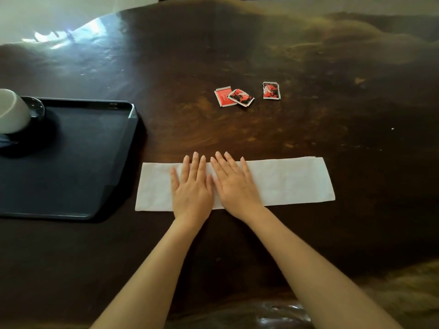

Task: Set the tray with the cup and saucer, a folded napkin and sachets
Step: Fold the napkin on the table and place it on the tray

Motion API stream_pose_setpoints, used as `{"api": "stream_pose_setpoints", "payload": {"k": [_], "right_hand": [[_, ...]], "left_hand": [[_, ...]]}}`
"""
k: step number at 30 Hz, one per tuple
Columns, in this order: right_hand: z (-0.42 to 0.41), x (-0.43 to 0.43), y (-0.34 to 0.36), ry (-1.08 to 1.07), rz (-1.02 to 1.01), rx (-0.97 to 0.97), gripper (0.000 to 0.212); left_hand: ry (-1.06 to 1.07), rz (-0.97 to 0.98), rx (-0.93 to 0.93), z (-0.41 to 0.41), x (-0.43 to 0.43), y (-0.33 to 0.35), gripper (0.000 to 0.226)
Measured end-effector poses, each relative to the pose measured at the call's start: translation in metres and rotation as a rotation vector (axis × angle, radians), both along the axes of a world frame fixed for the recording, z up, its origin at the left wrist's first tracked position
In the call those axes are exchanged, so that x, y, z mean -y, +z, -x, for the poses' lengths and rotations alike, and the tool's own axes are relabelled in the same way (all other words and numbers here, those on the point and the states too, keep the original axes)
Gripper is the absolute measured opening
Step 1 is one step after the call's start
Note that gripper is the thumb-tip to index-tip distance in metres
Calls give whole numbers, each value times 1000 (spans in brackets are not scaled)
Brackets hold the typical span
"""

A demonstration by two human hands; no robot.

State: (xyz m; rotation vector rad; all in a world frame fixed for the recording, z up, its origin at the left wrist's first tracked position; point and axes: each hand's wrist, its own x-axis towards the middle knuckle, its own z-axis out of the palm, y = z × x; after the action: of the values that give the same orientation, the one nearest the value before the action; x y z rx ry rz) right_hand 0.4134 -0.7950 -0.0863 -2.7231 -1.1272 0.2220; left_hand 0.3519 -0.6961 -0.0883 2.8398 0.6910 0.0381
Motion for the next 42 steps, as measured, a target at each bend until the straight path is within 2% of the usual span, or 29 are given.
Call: {"api": "stream_pose_setpoints", "payload": {"k": [5, 10, 13, 18, 21, 23, 25, 28, 30, 35, 39, 42], "right_hand": [[-10, 17, -7, -9, 29, 52, 59], [-57, 110, -4, -229, 134, 71, 62], [-65, 141, 1, -267, 183, 72, 69], [-65, 140, 2, -257, 204, 80, 71], [-64, 141, -1, -266, 209, 97, 70], [-65, 140, -3, -260, 208, 103, 71], [-66, 140, -5, -263, 198, 107, 70], [-66, 142, -7, -261, 191, 106, 67], [-66, 143, -7, -249, 188, 107, 66], [-68, 144, -2, -239, 194, 102, 74], [-69, 145, 3, -227, 180, 29, 74], [-67, 155, 11, -353, 168, -5, 73]], "left_hand": [[34, -31, -28, 4, -6, -12, 61], [170, -41, -29, 24, -51, -9, 75], [179, -25, -58, 32, -64, -5, 75], [172, -28, -111, 31, -63, 2, 72], [244, -77, -115, 20, -47, 11, 68], [154, -79, 24, -3, -9, 18, 61], [-44, -32, 122, -30, 45, 21, 55], [-233, 57, 51, -47, 94, 12, 55], [-219, 35, -12, -38, 80, 0, 59], [-45, -43, 1, -1, 0, -10, 69], [-30, -51, -16, 7, -16, -12, 73], [-27, -77, -2, 8, -15, -14, 74]]}}
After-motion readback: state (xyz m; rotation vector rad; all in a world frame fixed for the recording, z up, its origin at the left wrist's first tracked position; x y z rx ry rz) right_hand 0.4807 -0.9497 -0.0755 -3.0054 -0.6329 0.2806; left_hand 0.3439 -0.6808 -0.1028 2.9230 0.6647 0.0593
